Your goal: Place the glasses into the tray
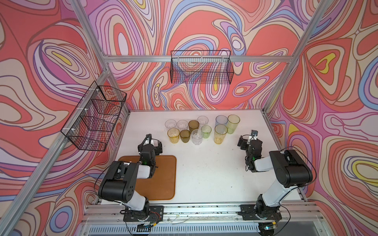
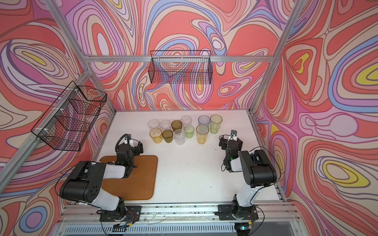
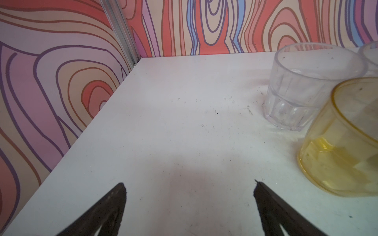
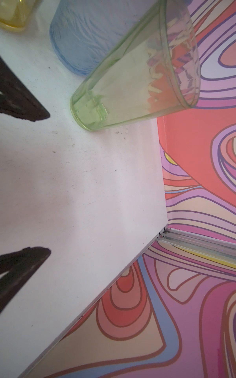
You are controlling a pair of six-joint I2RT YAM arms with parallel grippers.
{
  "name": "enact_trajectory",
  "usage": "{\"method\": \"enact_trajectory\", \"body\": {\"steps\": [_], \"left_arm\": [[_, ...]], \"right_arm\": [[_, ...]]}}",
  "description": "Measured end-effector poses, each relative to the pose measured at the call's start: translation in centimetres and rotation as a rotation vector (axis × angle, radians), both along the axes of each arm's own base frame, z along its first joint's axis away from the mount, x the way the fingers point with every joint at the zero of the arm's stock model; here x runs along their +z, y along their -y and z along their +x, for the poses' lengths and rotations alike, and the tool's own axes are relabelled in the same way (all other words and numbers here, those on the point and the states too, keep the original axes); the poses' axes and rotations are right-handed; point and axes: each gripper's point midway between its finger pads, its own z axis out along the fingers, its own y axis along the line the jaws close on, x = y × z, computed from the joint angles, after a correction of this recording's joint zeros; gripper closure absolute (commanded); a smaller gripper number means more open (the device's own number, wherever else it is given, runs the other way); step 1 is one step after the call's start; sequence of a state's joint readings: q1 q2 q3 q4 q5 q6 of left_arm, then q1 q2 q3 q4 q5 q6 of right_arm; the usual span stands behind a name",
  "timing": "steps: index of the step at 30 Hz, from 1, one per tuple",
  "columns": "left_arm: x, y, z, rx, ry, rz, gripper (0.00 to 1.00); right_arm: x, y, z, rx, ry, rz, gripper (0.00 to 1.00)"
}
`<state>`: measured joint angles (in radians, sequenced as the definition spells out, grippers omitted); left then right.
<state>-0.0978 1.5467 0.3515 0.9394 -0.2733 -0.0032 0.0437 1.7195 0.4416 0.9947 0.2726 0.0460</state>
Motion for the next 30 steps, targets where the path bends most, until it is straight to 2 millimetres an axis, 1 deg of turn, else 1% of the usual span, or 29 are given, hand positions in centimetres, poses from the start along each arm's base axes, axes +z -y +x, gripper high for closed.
{"method": "enact_trajectory", "body": {"steps": [7,13,20,24,28,30], "left_arm": [[0.0,0.0,0.0,0.0,0.0,0.0,0.0],[0.1,-0.2,-0.1,0.009,-0.001,0.002,0.0],[1.2,-0.5,-0.5,0.036,0.008,0.014,0.0],[2.9,-0.6,-0.8,0.051,0.047,0.018,0.0],[3.2,-0.5,-1.0,0.069,0.044,0.036,0.0],[3.5,-0.3,-1.2,0.077,0.04,0.051,0.0]], "right_arm": [[0.2,0.2,0.0,-0.013,0.007,-0.002,0.02],[0.3,0.4,-0.6,-0.025,0.026,-0.005,0.02],[0.7,0.5,-0.8,-0.024,0.042,-0.005,0.02],[2.4,0.4,-1.3,-0.03,0.058,-0.006,0.01],[5.8,0.8,-0.9,-0.065,0.082,0.018,0.02],[7.0,1.0,-1.0,-0.082,0.092,0.035,0.02]]}}
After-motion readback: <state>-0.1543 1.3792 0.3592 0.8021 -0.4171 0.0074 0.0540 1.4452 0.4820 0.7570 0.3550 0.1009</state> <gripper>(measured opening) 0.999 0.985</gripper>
